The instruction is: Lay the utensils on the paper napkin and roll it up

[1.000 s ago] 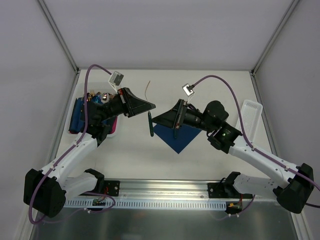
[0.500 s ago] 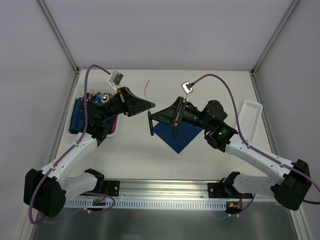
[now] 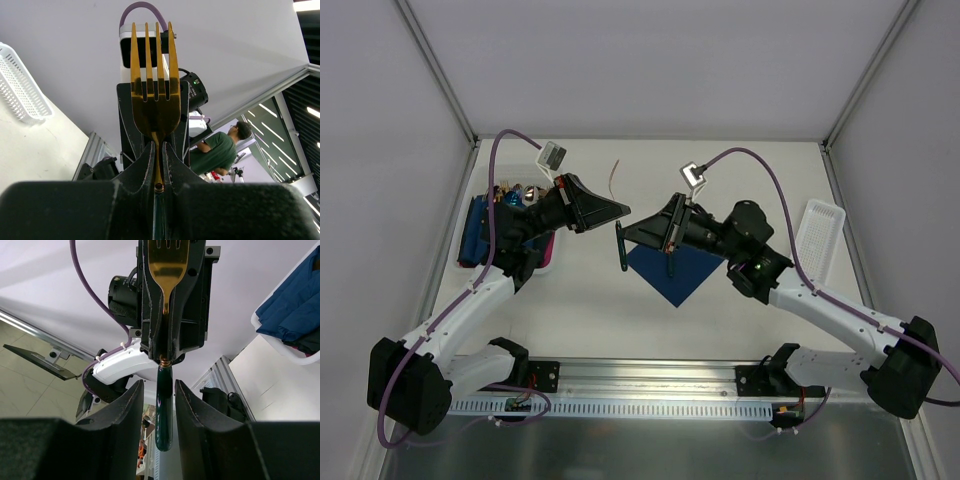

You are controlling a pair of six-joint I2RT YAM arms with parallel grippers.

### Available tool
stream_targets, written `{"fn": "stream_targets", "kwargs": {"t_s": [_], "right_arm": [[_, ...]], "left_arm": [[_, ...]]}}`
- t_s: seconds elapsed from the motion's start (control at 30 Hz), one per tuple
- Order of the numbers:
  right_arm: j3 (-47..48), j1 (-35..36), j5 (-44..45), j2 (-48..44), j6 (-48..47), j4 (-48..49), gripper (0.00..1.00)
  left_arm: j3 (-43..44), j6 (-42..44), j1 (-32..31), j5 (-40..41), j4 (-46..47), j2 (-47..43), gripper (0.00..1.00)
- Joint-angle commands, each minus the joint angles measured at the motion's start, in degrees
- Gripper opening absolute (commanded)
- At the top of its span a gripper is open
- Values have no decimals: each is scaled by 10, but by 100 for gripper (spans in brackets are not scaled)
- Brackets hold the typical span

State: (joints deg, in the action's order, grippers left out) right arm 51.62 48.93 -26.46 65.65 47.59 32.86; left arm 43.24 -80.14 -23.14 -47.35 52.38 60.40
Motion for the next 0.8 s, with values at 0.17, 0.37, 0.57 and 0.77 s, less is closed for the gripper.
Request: {"fn": "stream_targets", "kwargs": {"t_s": [0.17,0.37,0.57,0.77], "right_arm": [[2,11,-12,8,0,42,34],[-7,13,-5,5,-4,44,17],[-9,13,3,-5,-12,34,0],[12,-8,40,-42,-75,-109,0]], "left_arm": [[16,-10,8,13,27,-3,0],[11,-10,11,13,24,-5,0],[6,-2,18,17,-37,-2,41],[16,55,60,-7,-141,-11,99]]}}
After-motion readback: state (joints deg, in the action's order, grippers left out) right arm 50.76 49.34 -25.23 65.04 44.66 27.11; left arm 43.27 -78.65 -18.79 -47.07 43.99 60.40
